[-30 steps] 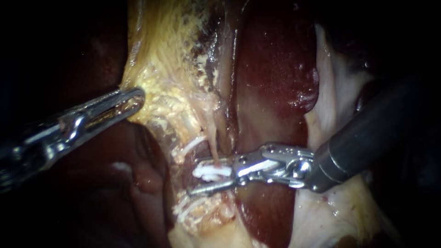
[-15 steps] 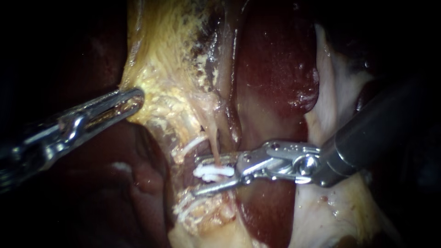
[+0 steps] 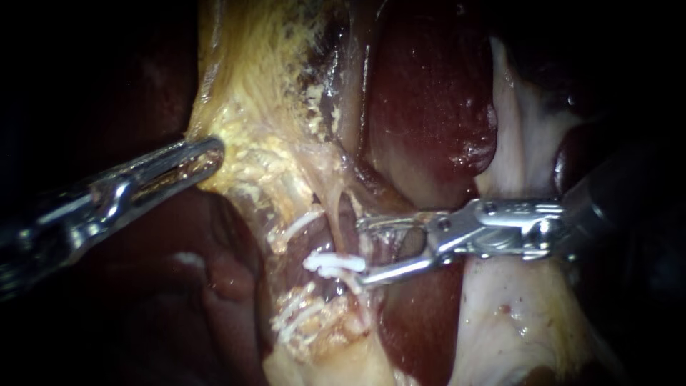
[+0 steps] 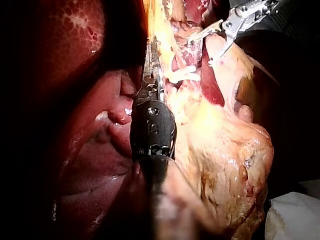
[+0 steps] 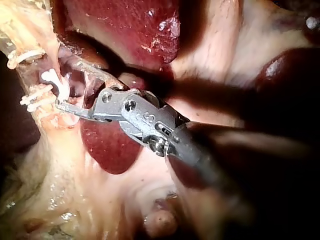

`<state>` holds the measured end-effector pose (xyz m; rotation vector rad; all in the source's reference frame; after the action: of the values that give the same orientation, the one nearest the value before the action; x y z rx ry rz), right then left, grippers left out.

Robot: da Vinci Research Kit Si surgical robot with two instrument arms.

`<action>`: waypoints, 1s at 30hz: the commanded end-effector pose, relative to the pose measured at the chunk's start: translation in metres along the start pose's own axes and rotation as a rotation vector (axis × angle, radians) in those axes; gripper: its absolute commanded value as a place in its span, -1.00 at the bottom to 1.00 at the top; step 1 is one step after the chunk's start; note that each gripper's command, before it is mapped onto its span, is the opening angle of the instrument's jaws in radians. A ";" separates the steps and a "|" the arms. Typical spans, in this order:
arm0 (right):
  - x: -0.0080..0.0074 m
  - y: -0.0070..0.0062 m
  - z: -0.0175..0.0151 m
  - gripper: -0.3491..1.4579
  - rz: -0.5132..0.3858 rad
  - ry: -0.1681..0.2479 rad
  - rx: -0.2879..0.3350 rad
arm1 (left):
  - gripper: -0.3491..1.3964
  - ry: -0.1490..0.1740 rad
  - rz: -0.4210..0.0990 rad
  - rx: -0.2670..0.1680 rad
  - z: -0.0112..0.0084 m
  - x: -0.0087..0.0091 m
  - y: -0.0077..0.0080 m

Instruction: Going back second clip right tube

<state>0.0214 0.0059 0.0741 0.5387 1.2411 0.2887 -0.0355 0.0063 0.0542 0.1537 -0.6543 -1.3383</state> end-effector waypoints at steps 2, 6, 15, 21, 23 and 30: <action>0.0010 0.0000 -0.0013 0.05 -0.054 -0.001 -0.006 | -1.00 0.000 0.000 0.000 0.0001 0.0000 0.0000; 0.0026 -0.0001 -0.0031 0.05 -0.142 -0.005 -0.024 | -1.00 -0.001 0.000 -0.001 0.0002 0.0001 0.0000; 0.0033 -0.0010 -0.0036 0.05 -0.203 -0.001 -0.019 | -1.00 0.044 0.011 0.036 0.0032 0.0024 -0.0005; 0.0030 -0.0012 -0.0035 0.05 -0.206 0.000 -0.013 | -1.00 0.085 0.015 0.056 0.0076 0.0046 -0.0013; 0.0030 -0.0012 -0.0035 0.05 -0.206 0.001 -0.010 | -1.00 0.094 0.023 0.055 0.0092 0.0049 -0.0016; 0.0030 -0.0012 -0.0035 0.05 -0.206 0.001 -0.009 | -1.00 0.104 0.041 0.075 0.0130 0.0046 -0.0029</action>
<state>0.0189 0.0071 0.0702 0.3990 1.2839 0.1213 -0.0447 0.0047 0.0651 0.2665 -0.6187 -1.2587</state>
